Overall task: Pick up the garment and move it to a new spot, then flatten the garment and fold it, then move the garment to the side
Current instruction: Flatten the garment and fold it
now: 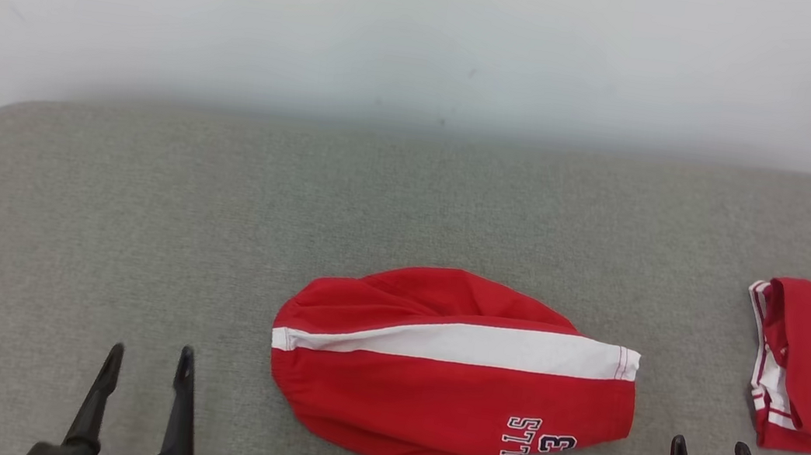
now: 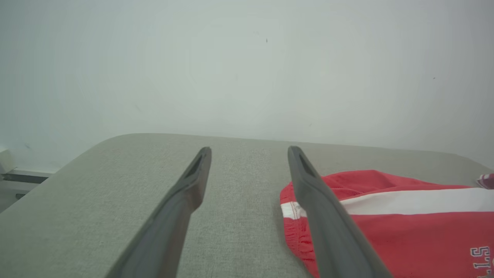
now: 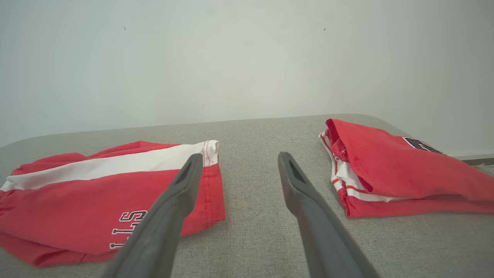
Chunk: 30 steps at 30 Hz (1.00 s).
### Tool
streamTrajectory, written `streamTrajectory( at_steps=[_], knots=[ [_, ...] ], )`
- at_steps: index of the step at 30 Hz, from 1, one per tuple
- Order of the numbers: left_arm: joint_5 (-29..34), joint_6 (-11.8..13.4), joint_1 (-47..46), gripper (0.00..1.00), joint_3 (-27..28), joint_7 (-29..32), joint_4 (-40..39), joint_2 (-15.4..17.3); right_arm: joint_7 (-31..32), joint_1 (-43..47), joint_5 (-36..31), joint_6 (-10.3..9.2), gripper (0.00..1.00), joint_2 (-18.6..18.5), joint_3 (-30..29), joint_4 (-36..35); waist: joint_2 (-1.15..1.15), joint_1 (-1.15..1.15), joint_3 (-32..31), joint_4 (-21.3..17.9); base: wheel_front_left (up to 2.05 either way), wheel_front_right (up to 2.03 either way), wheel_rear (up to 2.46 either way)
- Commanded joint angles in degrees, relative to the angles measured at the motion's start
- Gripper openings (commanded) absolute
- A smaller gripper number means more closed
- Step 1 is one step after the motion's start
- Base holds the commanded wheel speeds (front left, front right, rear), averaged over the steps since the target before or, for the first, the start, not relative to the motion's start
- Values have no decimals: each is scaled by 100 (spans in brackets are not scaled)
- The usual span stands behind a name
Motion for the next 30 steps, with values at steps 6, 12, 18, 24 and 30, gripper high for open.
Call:
streamTrajectory(
  at_steps=[6,12,18,24,30],
  knots=[
    [621,-706,530,100,879,-13,252,-551,-25,20,-79,-16,100,1,-65,107,0,1,-277,172,0,0,0],
    [1040,-1201,745,100,1466,-14,566,-946,-24,87,-143,-17,100,0,-22,199,0,1,-379,152,0,0,0],
    [1452,-1536,755,100,1717,-14,845,-1096,-25,176,-280,-17,100,0,25,274,0,1,-432,102,0,0,0],
    [1690,-1730,775,100,1878,-14,967,-1200,-25,251,-411,-17,100,0,8,268,0,1,-475,46,0,0,0],
    [1737,-1806,730,100,1940,-14,1026,-1257,-25,234,-431,-17,100,0,-13,247,0,1,-482,28,0,0,0]
  ],
)
